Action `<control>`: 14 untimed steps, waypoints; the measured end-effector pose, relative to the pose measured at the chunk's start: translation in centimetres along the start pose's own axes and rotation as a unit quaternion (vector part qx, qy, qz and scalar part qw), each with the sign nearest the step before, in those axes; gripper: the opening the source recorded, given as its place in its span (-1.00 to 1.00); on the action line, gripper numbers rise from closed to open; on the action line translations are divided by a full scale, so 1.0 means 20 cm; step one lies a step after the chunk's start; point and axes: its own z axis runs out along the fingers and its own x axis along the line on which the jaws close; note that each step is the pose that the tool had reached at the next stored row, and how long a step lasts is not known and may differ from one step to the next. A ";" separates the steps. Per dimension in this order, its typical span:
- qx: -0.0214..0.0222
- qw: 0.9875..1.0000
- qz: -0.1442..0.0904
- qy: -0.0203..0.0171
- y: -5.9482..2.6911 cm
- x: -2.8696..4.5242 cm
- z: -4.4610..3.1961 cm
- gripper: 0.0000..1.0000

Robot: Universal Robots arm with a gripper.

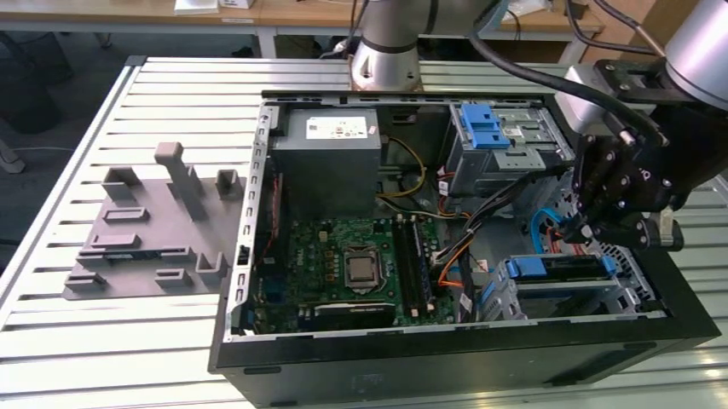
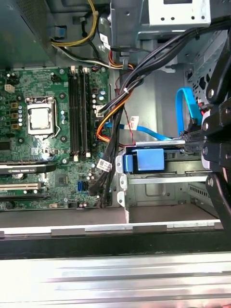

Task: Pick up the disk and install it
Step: 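Insert the second disk wire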

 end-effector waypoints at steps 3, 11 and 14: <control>0.000 1.000 0.000 -0.001 0.007 -0.003 -0.017 -0.79; -0.001 1.000 0.000 -0.001 0.012 -0.039 -0.064 -0.79; -0.002 1.000 0.000 -0.001 0.012 -0.052 -0.066 -0.79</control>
